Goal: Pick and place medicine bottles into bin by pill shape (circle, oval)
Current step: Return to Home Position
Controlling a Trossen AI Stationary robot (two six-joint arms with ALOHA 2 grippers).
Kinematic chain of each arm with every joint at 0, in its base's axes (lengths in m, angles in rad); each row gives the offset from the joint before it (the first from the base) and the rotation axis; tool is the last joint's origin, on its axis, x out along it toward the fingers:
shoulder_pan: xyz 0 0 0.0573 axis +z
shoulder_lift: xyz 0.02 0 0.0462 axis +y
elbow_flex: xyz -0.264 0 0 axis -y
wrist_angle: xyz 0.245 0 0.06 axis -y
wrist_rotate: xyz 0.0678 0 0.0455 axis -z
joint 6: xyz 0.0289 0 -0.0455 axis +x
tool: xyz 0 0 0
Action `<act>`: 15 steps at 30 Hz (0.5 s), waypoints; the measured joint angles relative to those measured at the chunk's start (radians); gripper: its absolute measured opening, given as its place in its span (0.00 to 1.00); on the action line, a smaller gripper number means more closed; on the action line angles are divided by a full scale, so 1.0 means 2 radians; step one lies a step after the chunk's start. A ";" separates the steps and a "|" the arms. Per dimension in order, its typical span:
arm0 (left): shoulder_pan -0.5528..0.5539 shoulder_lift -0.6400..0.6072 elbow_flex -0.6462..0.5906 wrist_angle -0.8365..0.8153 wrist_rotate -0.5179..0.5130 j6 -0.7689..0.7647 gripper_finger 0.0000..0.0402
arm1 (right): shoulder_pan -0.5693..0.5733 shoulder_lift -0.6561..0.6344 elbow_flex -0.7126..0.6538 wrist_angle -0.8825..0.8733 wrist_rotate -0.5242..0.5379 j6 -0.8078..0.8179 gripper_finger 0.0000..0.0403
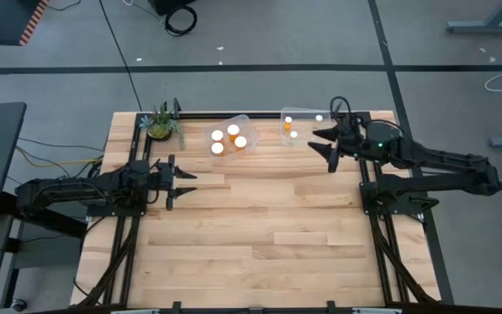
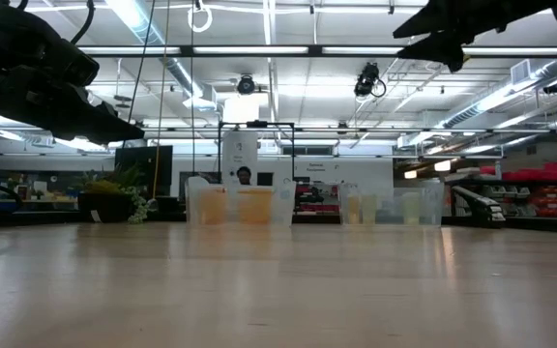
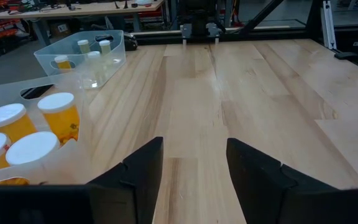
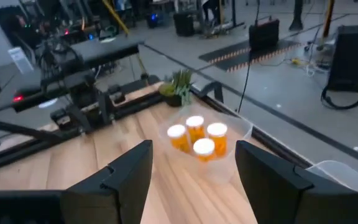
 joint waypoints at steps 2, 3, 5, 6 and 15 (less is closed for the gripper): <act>0.000 0.000 0.000 0.000 0.000 0.000 0.46 | 0.005 -0.008 0.000 0.000 0.002 -0.002 0.59; 0.000 0.000 0.000 0.000 0.000 0.000 0.46 | 0.009 -0.012 0.000 -0.003 0.002 -0.005 0.59; 0.000 0.000 0.000 0.000 0.000 0.000 0.46 | 0.019 -0.021 -0.002 0.005 0.000 -0.012 0.59; 0.000 0.000 0.000 0.000 0.000 0.000 0.45 | 0.025 -0.024 -0.005 0.016 -0.001 -0.016 0.59; 0.000 0.000 0.000 0.000 0.000 0.000 0.47 | 0.076 -0.092 -0.130 0.140 0.006 -0.042 0.59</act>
